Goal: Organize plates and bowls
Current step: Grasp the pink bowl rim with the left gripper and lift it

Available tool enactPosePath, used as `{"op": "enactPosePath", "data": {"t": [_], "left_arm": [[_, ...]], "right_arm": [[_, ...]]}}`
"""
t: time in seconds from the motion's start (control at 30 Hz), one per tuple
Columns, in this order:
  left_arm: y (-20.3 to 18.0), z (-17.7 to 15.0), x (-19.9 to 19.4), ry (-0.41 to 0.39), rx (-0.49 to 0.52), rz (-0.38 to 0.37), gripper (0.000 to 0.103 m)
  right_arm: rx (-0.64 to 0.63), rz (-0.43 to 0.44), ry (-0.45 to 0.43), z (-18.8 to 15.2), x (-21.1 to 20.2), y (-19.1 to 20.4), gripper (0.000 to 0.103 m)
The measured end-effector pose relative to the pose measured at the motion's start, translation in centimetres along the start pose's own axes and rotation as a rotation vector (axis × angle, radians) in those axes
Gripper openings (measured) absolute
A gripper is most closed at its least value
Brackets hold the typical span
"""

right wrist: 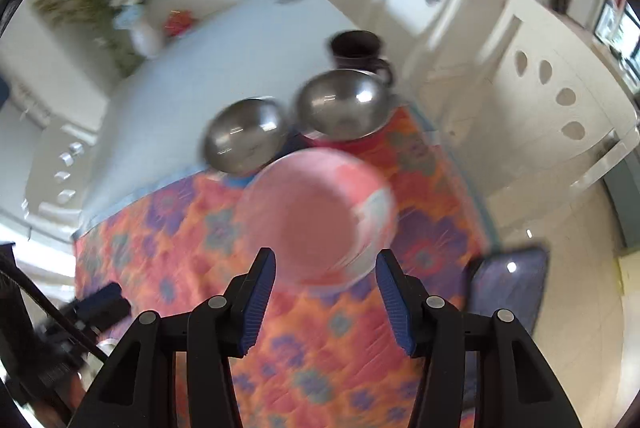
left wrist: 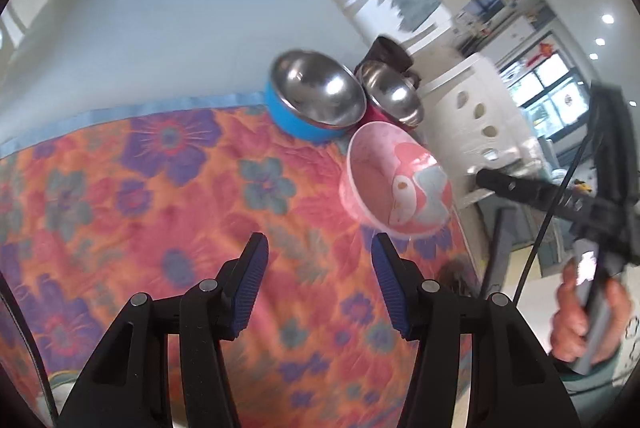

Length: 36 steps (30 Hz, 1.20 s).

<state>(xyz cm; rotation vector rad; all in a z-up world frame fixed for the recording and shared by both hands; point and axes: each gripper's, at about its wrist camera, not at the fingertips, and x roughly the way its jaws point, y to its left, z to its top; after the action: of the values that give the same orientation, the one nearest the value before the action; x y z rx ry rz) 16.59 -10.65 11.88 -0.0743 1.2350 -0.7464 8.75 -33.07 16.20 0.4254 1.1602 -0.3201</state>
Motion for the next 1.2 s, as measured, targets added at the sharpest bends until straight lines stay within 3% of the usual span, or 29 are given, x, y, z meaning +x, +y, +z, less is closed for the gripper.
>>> {"op": "enactPosePath", "data": {"t": [0.17,0.27,0.4,0.5,0.6,0.67,0.8,0.97,1.2], "left_arm": [[-2.1,1.6,4.6,0.047,-0.056,0.010,0.052],[-1.5,1.8,7.3,0.079,-0.105,0.040,0.050],[-0.3,2.1,9.7,0.102,-0.202,-0.001,0.048],[-0.3,2.2,11.0,0.117,-0.213,-0.014,0.043],[-0.1,2.2,12.1,0.145,-0.230,-0.045,0.025],[-0.2,1.9,12.5,0.153,-0.230,-0.076,0.014],[-1.4,0.9,11.3,0.125,-0.135,0.019,0.012],[-1.7,-1.6,7.1,0.100,-0.065,0.004,0.012],[-0.7,-7.9,-0.2,0.099,-0.019,0.007,0.012]], "right_arm": [[-0.008,-0.047,0.136,4.9,4.2,-2.6,0.050],[-0.047,-0.070,0.200,5.5,7.1,-2.6,0.050],[-0.075,-0.091,0.277,5.7,9.7,-2.6,0.047],[-0.088,-0.104,0.309,5.9,11.0,-2.6,0.041],[-0.106,-0.087,0.344,5.5,12.1,-2.5,0.026],[-0.123,-0.084,0.356,4.8,12.7,-2.2,0.024],[-0.211,-0.095,0.307,3.2,11.3,-0.6,0.021],[-0.283,-0.084,0.218,0.4,7.5,1.3,0.021],[-0.274,0.021,0.232,-7.6,2.4,3.0,0.021]]}}
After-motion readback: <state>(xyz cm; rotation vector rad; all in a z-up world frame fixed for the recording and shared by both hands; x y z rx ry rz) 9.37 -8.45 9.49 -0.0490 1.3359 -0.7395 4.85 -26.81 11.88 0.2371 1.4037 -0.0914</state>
